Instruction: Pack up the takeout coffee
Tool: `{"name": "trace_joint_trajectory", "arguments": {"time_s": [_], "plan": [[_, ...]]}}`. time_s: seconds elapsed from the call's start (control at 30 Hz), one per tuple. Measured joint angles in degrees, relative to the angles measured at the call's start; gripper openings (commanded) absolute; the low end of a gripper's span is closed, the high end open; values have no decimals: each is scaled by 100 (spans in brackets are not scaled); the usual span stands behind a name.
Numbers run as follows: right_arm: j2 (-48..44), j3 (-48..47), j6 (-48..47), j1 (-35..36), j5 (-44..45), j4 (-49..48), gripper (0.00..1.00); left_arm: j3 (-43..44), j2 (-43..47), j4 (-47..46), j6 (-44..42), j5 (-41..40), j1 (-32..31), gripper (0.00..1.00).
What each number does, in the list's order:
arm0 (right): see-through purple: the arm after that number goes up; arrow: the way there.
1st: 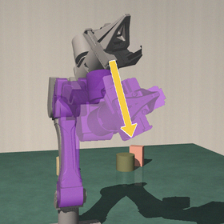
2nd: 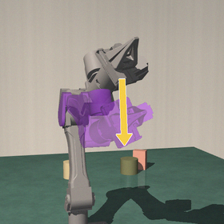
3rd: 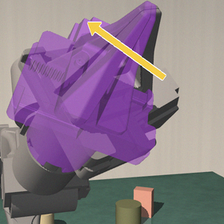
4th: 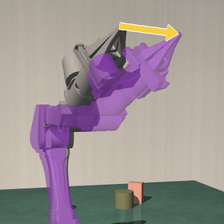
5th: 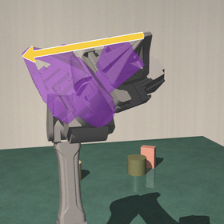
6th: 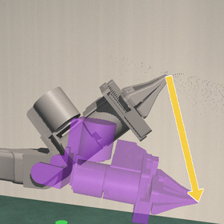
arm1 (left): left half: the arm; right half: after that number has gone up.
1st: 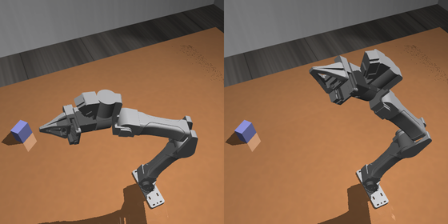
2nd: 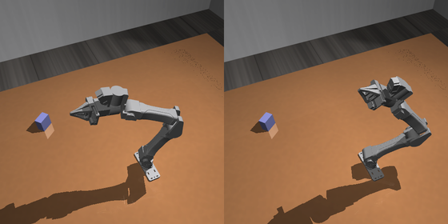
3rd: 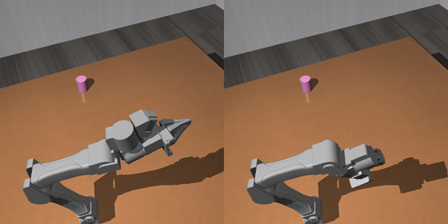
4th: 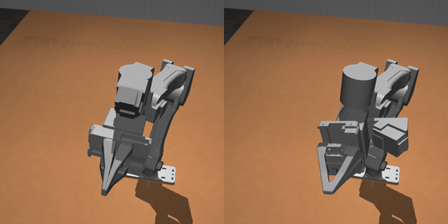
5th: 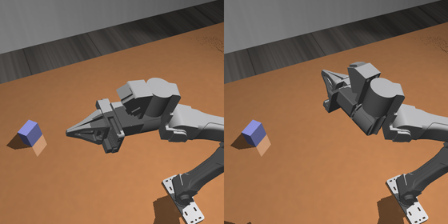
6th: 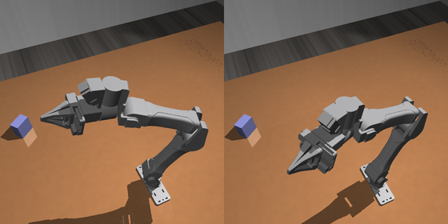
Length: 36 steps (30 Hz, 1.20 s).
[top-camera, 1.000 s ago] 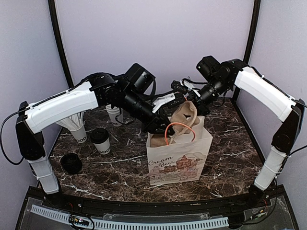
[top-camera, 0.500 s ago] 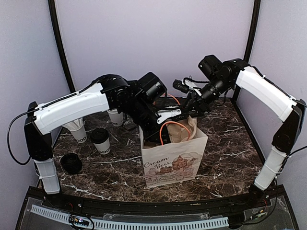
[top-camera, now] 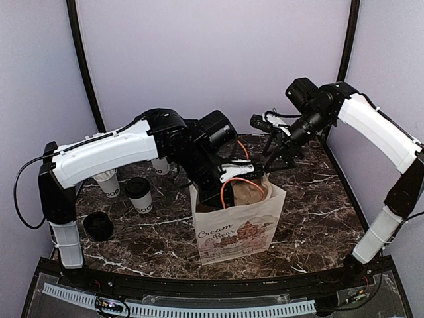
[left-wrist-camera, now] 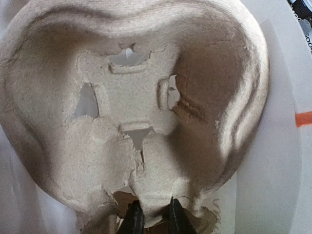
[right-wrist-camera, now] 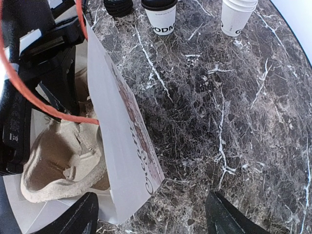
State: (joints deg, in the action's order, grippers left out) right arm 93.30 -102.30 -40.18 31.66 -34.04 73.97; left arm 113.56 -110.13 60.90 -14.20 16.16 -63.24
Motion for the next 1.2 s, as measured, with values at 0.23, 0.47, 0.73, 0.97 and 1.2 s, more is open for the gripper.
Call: {"name": "trace_joint_trajectory", "arguments": {"time_s": [0.23, 0.47, 0.73, 0.97, 1.2], "plan": [[-98, 144, -13, 0, 155, 28, 76, 0, -122, 31, 61, -129, -42, 11], [-188, 142, -9, 0, 170, 103, 77, 11, -136, 46, 138, -262, -85, 10], [-289, 186, 540, 55, 302, -186, 77, 168, -33, 205, 341, -409, -133, 10], [-101, 55, 898, 190, 391, -321, 77, 168, 118, 278, 549, -474, -192, 10], [149, -264, 1078, 487, 334, -339, 77, 168, 140, 380, 656, -509, -234, 10]]}}
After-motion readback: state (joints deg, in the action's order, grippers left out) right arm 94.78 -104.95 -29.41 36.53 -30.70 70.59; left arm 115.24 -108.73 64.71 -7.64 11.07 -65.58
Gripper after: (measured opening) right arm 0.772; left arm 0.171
